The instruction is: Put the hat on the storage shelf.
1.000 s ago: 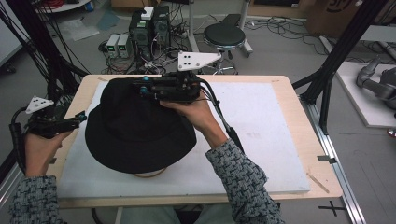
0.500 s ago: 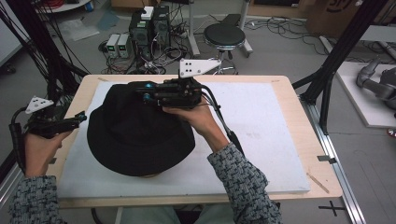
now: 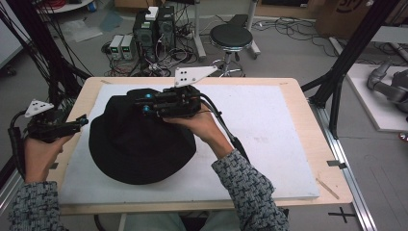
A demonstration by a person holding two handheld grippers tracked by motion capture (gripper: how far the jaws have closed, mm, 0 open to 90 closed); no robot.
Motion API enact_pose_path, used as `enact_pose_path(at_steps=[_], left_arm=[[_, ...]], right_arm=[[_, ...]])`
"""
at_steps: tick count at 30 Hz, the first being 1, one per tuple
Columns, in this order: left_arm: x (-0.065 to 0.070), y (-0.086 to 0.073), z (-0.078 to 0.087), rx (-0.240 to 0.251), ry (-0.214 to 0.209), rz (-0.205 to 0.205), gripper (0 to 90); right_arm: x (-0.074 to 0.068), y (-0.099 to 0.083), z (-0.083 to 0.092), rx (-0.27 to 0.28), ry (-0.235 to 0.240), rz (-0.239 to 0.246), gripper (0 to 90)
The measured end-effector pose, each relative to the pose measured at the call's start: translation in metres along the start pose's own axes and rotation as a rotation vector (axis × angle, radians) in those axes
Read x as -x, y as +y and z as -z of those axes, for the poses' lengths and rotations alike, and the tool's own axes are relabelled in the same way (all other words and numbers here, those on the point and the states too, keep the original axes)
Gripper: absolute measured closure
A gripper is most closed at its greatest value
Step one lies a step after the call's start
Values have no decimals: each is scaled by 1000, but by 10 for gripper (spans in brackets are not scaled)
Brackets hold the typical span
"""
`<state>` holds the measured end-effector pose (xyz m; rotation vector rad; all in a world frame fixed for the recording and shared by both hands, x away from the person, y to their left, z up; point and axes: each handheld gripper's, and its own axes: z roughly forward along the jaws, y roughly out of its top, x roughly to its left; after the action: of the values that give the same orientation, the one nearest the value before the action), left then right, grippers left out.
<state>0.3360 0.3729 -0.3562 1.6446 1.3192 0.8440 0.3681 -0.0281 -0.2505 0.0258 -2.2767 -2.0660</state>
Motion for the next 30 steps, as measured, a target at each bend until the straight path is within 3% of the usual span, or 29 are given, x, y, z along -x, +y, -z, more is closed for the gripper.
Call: enact_pose_path(at_steps=[4,16,30], left_arm=[[-2,0,1,1,4,4,142],[-4,0,4,8,9,13,142],[-4,0,3,4,10,11,142]], right_arm=[[1,-3,-4,-31,-13,2,808],[4,-11,-7,-33,-6,-16,810],[6,-13,-7,-36,-24,-33,698]])
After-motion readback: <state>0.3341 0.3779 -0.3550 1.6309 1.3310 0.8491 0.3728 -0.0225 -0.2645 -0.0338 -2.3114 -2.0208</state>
